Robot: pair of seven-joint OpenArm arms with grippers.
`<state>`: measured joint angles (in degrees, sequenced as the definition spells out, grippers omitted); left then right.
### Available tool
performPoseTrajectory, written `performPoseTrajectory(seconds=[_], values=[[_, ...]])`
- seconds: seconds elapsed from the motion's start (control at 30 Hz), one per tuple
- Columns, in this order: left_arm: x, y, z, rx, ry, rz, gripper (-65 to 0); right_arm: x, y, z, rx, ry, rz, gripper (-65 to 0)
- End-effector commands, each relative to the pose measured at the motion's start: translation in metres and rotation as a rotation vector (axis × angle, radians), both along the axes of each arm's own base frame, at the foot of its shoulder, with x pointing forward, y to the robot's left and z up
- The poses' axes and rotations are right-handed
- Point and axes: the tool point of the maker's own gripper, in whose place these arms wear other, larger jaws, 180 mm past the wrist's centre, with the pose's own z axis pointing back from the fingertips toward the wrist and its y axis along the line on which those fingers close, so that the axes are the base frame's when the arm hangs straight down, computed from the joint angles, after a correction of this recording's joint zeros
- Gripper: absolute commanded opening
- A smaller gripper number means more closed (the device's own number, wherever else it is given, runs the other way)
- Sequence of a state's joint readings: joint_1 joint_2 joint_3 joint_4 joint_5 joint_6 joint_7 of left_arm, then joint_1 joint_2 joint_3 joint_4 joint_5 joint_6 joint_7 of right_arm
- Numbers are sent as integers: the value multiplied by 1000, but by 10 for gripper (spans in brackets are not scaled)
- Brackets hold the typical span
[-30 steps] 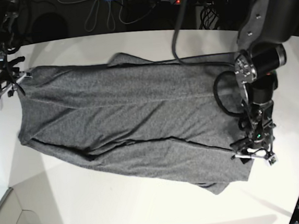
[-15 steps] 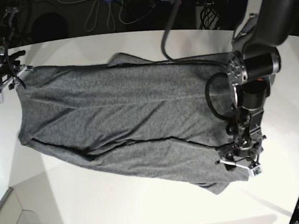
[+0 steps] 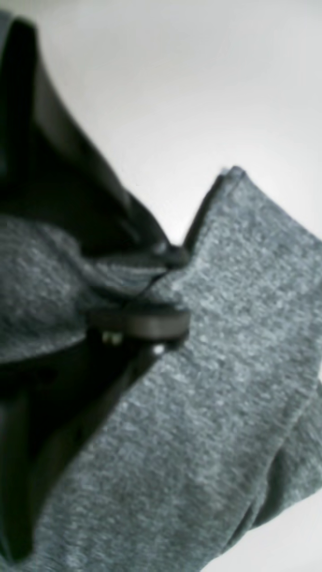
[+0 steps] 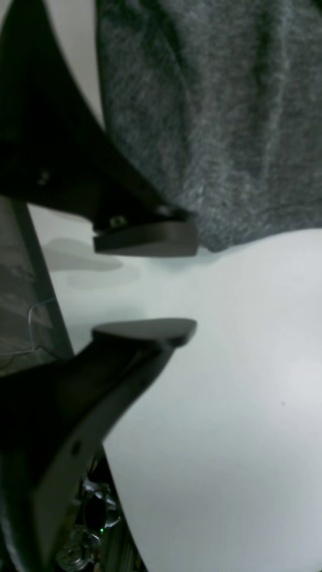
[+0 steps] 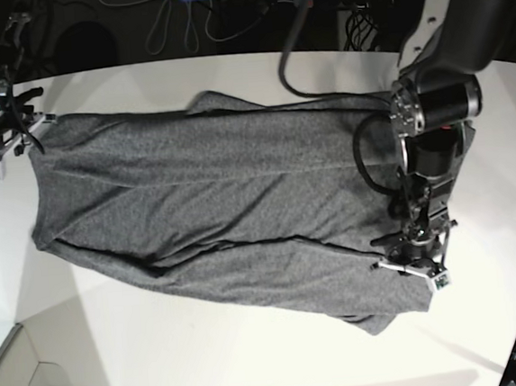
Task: Layout the t-shirt on the table in an organized manner, then fold the t-shirt properly
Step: 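Release with the left gripper and reach it to the shirt's hem corner, then grasp the hem corner with the left gripper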
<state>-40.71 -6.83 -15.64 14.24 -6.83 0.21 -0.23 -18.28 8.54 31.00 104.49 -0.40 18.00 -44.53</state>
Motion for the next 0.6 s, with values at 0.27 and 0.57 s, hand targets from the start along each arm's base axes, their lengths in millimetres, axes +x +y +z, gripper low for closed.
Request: performPoseTrajectory(seconds=[0.27,0.57], values=[[21,4,30,8,-81,4,-646,6,-5,12,-28,-36,8,-416],[20,13,53,32,-128,3,-646,7,-5,13,-28,-38,8,-416]])
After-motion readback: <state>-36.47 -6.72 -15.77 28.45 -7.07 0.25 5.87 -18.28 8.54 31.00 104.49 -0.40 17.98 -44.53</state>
